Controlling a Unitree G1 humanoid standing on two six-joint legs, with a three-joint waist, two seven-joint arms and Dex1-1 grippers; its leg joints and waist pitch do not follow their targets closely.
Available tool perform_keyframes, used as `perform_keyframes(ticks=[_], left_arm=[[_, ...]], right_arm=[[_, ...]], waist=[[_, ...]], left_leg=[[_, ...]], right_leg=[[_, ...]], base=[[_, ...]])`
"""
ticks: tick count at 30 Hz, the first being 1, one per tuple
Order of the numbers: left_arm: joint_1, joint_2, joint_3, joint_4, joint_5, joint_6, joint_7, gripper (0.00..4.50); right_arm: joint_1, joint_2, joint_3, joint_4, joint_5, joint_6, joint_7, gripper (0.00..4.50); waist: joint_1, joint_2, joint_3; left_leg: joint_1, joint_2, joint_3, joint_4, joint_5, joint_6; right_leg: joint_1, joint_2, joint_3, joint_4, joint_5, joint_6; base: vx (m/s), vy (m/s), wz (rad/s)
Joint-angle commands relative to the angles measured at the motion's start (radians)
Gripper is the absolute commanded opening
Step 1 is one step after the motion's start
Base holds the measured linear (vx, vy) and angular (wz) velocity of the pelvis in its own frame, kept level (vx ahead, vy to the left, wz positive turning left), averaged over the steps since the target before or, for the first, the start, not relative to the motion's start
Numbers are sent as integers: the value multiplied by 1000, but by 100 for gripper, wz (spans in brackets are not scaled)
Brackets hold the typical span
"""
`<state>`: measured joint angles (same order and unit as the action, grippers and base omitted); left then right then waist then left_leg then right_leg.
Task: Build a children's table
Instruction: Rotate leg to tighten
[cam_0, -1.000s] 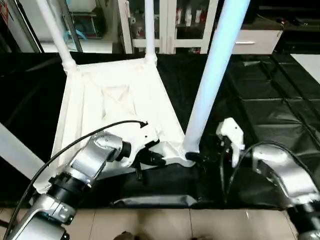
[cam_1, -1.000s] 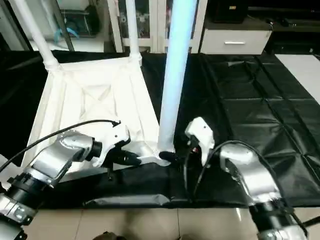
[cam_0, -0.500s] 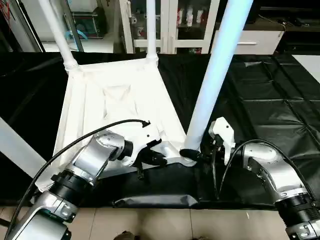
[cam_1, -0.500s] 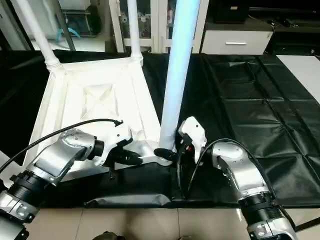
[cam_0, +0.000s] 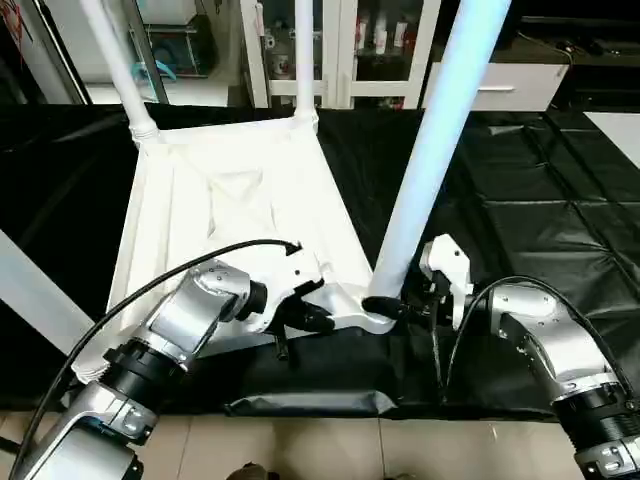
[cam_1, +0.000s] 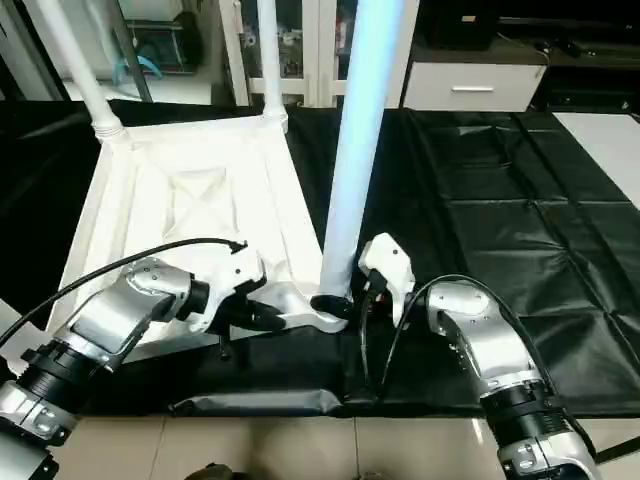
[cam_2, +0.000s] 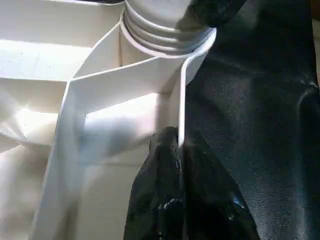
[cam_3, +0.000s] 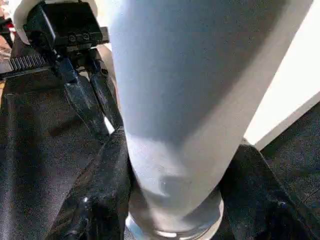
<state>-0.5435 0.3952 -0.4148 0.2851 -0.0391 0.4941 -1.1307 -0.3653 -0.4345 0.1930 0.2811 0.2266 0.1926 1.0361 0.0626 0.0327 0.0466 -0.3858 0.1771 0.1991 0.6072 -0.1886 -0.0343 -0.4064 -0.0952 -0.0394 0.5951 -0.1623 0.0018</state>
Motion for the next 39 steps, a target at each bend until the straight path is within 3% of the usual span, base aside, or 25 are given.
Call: perform_keyframes(ticks=[1,9,13,14,17,20,23,25,28,30,33,35,37,39], left_arm=[[6,2,-14,-30,-9,10,-24,0],[9,-4,-15,-30,-13,22,-17,0],[-17,-48,-1,17,0,28,48,0],[-31,-70,7,45,5,29,79,0],[-75,-137,30,141,22,21,173,0],[-101,-170,42,191,33,16,226,0],[-164,-237,63,297,62,12,359,0],[-205,-277,78,376,84,-17,457,0],[-242,-313,93,454,101,-56,547,0],[-260,-336,97,497,113,-84,604,0],[-273,-353,103,534,119,-103,623,0],[-267,-348,102,533,122,-108,617,0],[-266,-338,99,543,125,-124,604,0],[-267,-323,98,556,128,-144,583,0]], right_arm=[[5,7,26,34,-3,27,24,206],[10,24,-8,46,22,46,4,204],[13,75,-43,69,10,50,-113,204],[15,97,-51,77,8,48,-151,204],[15,164,-68,103,-5,41,-261,204],[6,193,-66,125,-35,29,-324,203],[-51,271,-88,210,-87,24,-514,201],[-103,319,-109,285,-118,15,-652,201],[-163,368,-139,368,-143,13,-805,200],[-213,417,-176,433,-142,19,-935,199],[-261,458,-196,497,-156,-1,-1023,198],[-275,473,-200,517,-153,-34,-1013,198],[-287,482,-201,534,-147,-69,-980,198],[-280,479,-196,512,-136,-113,-918,198]], waist=[[-3,-14,-65],[-8,-17,-66],[-10,-20,-64],[-15,-19,-60],[-22,-21,-59],[-29,-23,-57],[-42,-22,-54],[-44,-20,-54],[-58,-9,-57],[-69,-6,-56],[-75,-5,-56],[-78,-3,-57],[-77,-10,-57],[-75,-7,-58]], left_leg=[[23,48,-22,-78,-196,54],[25,47,-23,-82,-233,33],[25,47,-23,-84,-251,24],[27,44,-23,-87,-292,10],[28,42,-28,-90,-339,-16],[28,42,-32,-91,-373,-22],[33,35,-36,-88,-420,-36],[33,35,-42,-90,-433,-41],[27,35,-53,-101,-464,-46],[33,35,-54,-103,-501,-51],[33,36,-57,-107,-538,-48],[37,36,-56,-108,-560,-49],[34,36,-53,-107,-545,-37],[31,37,-50,-107,-523,-27]], right_leg=[[39,-45,27,-61,-228,-231],[38,-43,28,-63,-234,-226],[37,-45,28,-67,-268,-217],[32,-44,28,-75,-333,-202],[29,-44,26,-83,-402,-174],[27,-46,24,-90,-449,-155],[16,-46,16,-105,-563,-121],[19,-49,12,-110,-592,-103],[28,-48,-2,-116,-545,-97],[21,-45,-3,-119,-510,-113],[24,-46,-8,-121,-466,-126],[24,-47,-9,-121,-457,-130],[26,-51,-9,-120,-435,-140],[27,-55,-8,-118,-418,-150]], base=[[0,0,0],[0,0,0],[0,0,0],[0,0,0],[0,0,0],[0,0,0],[0,0,0],[-57,8,-7],[0,0,0],[0,0,0],[0,0,0],[0,0,0],[0,0,0],[0,0,0]])
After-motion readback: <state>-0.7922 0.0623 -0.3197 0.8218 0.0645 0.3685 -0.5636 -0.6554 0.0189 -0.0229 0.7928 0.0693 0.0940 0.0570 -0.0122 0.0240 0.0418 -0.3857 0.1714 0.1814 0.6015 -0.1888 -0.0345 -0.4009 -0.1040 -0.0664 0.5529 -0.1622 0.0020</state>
